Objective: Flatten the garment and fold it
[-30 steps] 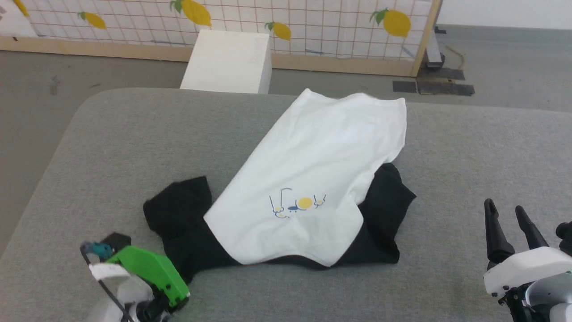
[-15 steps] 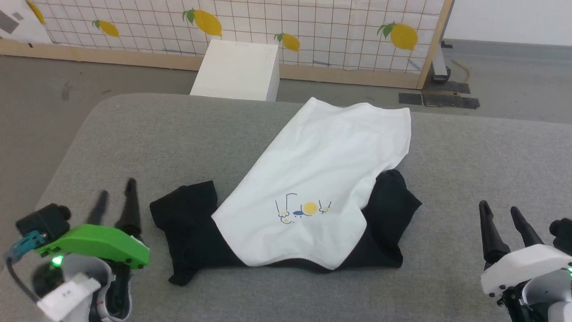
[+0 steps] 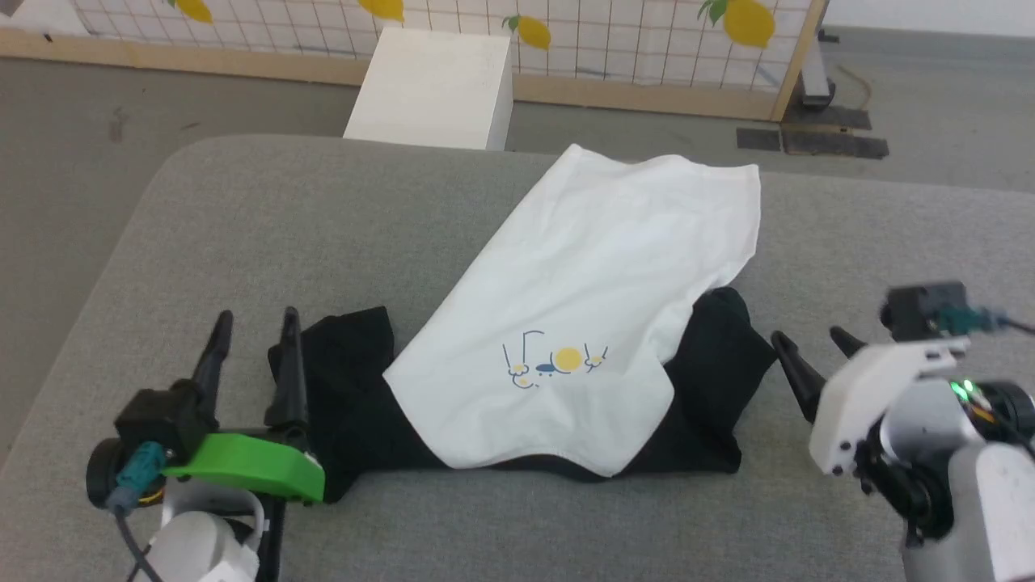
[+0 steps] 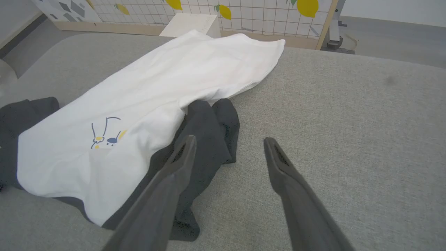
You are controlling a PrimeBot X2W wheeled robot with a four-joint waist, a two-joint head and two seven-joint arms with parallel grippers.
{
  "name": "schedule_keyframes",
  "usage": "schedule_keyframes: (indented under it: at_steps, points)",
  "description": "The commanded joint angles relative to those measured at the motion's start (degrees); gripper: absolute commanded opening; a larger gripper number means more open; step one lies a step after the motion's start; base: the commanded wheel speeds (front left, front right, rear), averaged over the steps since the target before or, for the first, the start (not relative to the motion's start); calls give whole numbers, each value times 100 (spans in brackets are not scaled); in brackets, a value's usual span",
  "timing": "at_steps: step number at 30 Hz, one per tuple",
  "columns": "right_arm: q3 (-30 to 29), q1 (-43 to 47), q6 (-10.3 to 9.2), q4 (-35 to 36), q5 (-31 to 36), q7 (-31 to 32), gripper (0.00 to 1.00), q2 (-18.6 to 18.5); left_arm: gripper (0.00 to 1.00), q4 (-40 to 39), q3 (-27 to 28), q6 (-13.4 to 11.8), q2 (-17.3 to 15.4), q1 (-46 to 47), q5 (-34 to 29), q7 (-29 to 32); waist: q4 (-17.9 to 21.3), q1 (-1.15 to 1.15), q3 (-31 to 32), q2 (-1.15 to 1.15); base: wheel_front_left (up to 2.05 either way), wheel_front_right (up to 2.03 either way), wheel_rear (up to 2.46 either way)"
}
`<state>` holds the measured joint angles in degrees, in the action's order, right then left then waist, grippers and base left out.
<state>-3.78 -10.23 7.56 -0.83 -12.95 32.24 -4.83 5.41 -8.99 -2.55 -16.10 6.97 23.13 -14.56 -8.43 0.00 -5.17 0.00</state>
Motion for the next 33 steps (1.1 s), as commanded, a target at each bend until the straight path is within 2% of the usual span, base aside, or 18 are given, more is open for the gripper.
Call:
schedule_keyframes:
  at_steps: [1, 5, 10, 15, 19, 20, 21, 22, 27, 33]
  points:
    - [91, -247, -8, -26, 75, 305, 100, -73, 100, 12, -20, 39, 59, 3, -73, -39, -71, 0, -171, 0, 0, 0, 0]
    - [379, -741, -8, -240, 341, 1145, 100, -262, 100, -35, 74, 118, 306, 68, -123, -41, -188, 0, -398, 0, 0, 0, 0]
    - [955, -1101, -8, -541, 311, 1816, 100, -483, 100, -76, 168, 253, 558, 160, -240, -42, -345, 0, -674, 0, 0, 0, 0]
    - [1349, -1164, -8, -872, 234, 1985, 100, -642, 100, -34, 323, 387, 737, 224, -355, -43, -442, 0, -838, 0, 0, 0, 0]
    - [1516, -1148, -8, -1037, 45, 1842, 100, -644, 100, 10, 429, 498, 831, 245, -429, -43, -450, 0, -865, 0, 0, 0, 0]
    - [1555, -1159, -8, -1046, -2, 1742, 47, -655, 100, 26, 459, 521, 852, 244, -447, -43, -438, 0, -860, 0, 0, 0, 0]
    - [1549, -1178, -8, -1043, -24, 1610, 9, -657, 100, 38, 484, 537, 866, 242, -464, -43, -422, 0, -849, 0, 0, 0, 0]
    - [1537, -1196, -8, -1054, -53, 1468, 0, -660, 100, 51, 515, 555, 882, 237, -484, -43, -397, 0, -828, 0, 0, 0, 0]
    - [1236, -1230, -8, -918, -187, 1001, 0, -737, 100, 124, 610, 641, 942, 195, -553, -43, -259, 0, -647, 0, 0, 0, 0]
    - [166, -916, -8, -94, 119, 950, 0, -933, 100, 167, 712, 710, 995, 63, -598, -43, -35, 0, -392, 0, 0, 0, 0]
